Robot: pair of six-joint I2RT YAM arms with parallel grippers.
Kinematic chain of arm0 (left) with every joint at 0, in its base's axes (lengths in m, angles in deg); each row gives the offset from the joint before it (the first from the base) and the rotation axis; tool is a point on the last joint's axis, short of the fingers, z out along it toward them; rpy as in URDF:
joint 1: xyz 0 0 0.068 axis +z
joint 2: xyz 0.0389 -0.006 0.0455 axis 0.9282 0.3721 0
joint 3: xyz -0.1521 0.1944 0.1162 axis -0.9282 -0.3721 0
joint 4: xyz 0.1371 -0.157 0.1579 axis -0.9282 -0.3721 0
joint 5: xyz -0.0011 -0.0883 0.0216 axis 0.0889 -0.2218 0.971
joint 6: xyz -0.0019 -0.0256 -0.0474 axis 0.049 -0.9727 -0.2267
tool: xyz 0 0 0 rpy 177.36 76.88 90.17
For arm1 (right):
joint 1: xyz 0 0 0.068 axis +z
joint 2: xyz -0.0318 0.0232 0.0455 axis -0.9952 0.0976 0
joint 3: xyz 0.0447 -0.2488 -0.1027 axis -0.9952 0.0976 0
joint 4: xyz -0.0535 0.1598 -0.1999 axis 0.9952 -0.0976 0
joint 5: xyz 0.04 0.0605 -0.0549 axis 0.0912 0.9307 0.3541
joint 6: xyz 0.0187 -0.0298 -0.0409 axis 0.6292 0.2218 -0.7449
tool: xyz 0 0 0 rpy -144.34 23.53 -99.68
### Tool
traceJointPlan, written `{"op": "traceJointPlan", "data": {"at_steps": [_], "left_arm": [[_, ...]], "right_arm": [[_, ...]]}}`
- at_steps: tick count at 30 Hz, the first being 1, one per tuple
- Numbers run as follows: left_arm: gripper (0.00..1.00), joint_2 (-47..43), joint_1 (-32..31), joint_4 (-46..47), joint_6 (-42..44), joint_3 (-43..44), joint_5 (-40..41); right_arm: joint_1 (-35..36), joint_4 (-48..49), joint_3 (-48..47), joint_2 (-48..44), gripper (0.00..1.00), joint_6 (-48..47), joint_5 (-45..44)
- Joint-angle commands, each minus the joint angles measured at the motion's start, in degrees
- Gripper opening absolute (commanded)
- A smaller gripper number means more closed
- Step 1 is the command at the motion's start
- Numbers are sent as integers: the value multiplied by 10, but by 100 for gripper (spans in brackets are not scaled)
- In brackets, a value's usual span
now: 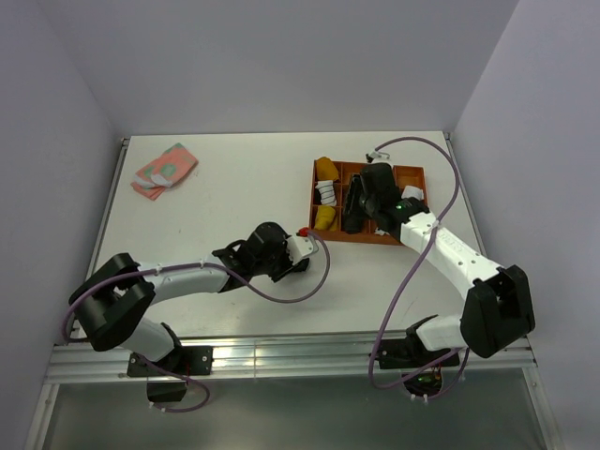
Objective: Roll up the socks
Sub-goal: Roll the sock at the center of the board.
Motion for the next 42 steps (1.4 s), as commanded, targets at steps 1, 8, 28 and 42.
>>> {"op": "traceJointPlan", "data": {"at_steps": [1,8,28,42], "left_arm": [[39,7,-2,46,-11,-3,-11],[39,32,-2,39,-23,12,-50],[37,96,-2,62,-60,27,2],[8,124,10,-19,-74,69,-92]], "right_arm": [[8,18,8,-31,50,7,-14],[11,11,10,-41,50,7,-13],[13,19,29,-47,49,-3,-8],[34,18,29,-45,47,-7,-20]]}}
